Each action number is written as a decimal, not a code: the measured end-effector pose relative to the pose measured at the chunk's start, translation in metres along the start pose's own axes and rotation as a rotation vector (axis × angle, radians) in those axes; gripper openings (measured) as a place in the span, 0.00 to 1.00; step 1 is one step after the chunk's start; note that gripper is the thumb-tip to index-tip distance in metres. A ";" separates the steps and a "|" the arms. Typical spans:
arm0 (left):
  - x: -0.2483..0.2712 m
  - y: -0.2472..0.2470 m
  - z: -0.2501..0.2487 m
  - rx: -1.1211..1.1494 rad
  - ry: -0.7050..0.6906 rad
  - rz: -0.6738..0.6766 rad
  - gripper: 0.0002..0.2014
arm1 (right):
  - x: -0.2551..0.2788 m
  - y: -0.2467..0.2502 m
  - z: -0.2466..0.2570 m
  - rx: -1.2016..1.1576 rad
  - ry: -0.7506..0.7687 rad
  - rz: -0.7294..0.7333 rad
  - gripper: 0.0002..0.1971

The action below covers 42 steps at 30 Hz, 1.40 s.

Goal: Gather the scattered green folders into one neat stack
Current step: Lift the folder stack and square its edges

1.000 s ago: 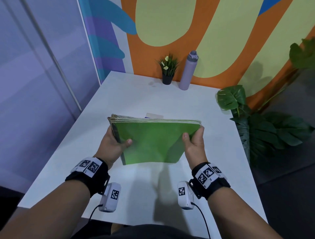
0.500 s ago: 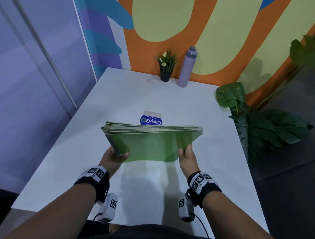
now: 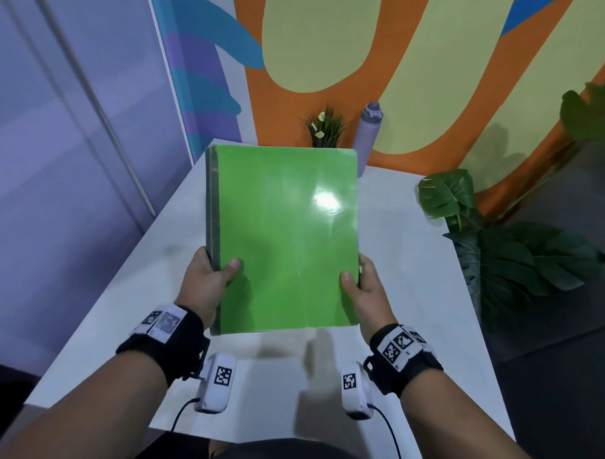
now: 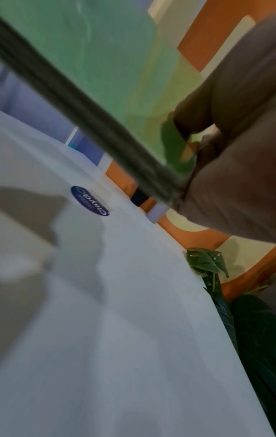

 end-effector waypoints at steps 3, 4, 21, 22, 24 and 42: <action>-0.005 0.007 0.021 -0.038 0.134 0.013 0.14 | 0.004 -0.007 -0.016 -0.004 -0.065 0.008 0.19; -0.004 0.006 0.031 -0.056 0.180 0.045 0.19 | 0.004 -0.008 -0.019 -0.019 -0.080 -0.014 0.18; 0.031 -0.054 0.004 0.903 0.202 0.393 0.42 | -0.039 -0.035 -0.005 -0.427 -0.165 -0.172 0.19; 0.032 -0.061 0.001 0.886 0.199 0.413 0.35 | -0.040 -0.040 -0.007 -0.420 -0.165 -0.174 0.19; 0.026 -0.068 0.001 0.877 0.217 0.398 0.21 | -0.044 -0.048 -0.012 -0.375 -0.157 -0.178 0.20; -0.054 -0.034 0.054 0.840 0.515 0.133 0.17 | -0.075 -0.076 -0.032 0.394 -0.061 0.067 0.21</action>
Point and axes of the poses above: each hand's wrist, its own x-axis away from the middle knuckle, its own y-axis out of the back of the hand, z = x × y, the point moved 10 cm from there along -x, towards the middle knuckle, and after that the axes turned 12 degrees about -x, right-handed, at the moved point
